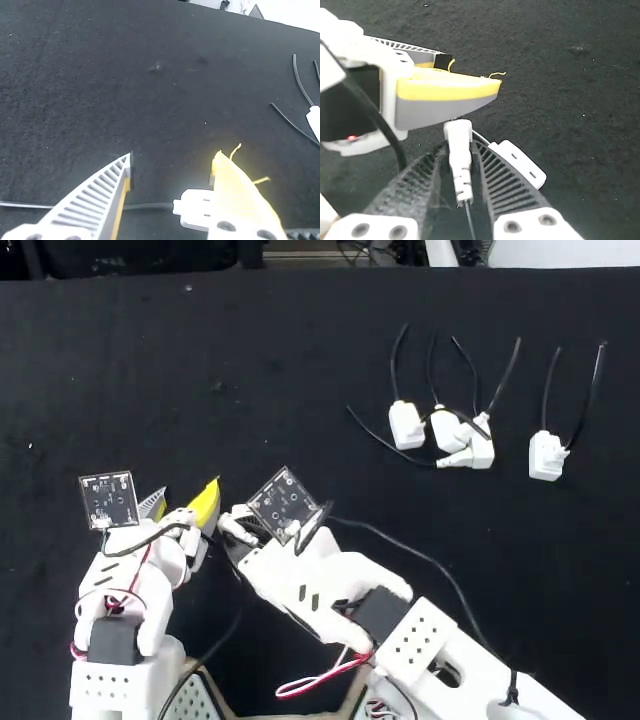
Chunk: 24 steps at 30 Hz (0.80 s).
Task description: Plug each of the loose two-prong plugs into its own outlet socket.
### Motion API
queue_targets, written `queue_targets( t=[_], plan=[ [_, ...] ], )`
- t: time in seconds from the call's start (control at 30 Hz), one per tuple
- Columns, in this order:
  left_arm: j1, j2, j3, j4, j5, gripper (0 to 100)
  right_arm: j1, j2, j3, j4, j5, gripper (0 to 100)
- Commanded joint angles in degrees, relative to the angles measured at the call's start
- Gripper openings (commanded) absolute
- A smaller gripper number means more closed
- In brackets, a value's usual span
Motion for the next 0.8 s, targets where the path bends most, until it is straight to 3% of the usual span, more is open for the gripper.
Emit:
queue_targets(
  t=[0.0, 0.77],
  plan=[
    [0.31, 0.79, -0.13, 0.44, -0.53, 26, 2.37, -2.33, -1.10, -2.02, -0.70, 1.0],
    [-1.71, 0.79, -2.42, -1.58, -0.62, 26, 3.43, -1.89, -1.36, -1.58, -3.16, 1.1]
  ],
)
